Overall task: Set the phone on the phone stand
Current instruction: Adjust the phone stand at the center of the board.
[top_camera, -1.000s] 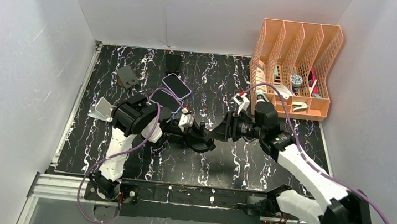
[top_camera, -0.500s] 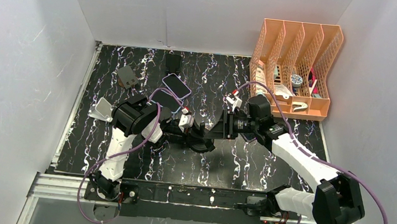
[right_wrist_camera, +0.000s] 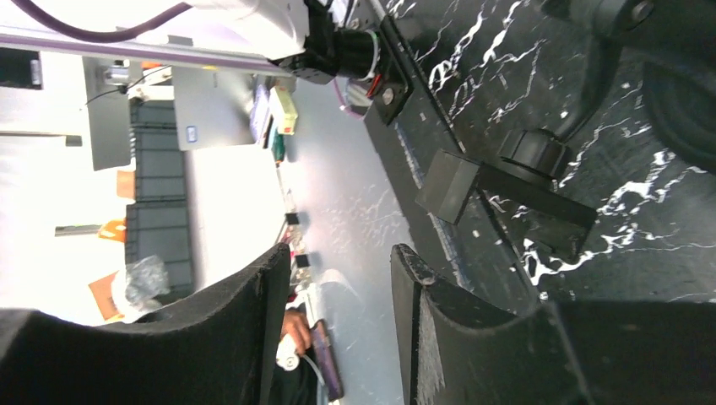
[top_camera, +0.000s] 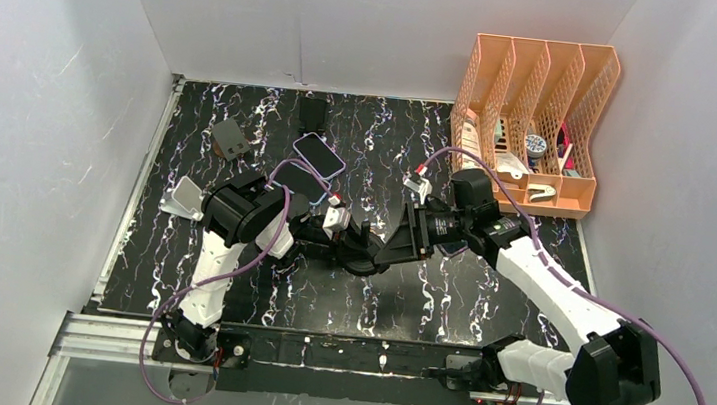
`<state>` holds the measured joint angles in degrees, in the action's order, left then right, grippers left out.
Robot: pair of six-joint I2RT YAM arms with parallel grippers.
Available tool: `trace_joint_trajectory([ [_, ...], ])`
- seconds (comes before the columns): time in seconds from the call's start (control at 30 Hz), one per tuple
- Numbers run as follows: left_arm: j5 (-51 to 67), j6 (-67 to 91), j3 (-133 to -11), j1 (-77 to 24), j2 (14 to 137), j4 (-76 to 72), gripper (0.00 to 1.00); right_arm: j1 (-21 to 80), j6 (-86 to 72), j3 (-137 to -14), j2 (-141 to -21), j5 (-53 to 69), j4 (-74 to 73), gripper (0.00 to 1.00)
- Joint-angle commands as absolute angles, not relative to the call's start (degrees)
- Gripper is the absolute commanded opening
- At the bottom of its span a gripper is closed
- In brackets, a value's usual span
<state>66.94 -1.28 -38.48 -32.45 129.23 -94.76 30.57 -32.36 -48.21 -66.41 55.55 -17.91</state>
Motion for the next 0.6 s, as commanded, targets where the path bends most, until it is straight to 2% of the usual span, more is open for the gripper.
trace_joint_trajectory([
  [0.0, 70.44, -0.88, -32.34, -35.66, 141.13, -102.83, 0.00, 30.34, -34.84, -47.98, -68.65, 63.05, -16.22, 0.55],
  [0.1, 70.44, -0.88, -32.34, -35.68, 141.15, -102.85, 0.00, 30.33, -34.06, -48.28, -70.14, 61.51, -16.55, 0.56],
  [0.3, 70.49, -0.80, -32.38, -35.68, 141.36, -102.83, 0.00, 30.41, -29.04, -49.89, -72.34, 57.98, -22.90, 0.67],
  [0.57, 70.49, -0.79, -32.52, -35.66, 141.59, -102.81, 0.00, 30.37, -30.66, -50.76, -74.47, 57.41, -18.28, 0.63],
])
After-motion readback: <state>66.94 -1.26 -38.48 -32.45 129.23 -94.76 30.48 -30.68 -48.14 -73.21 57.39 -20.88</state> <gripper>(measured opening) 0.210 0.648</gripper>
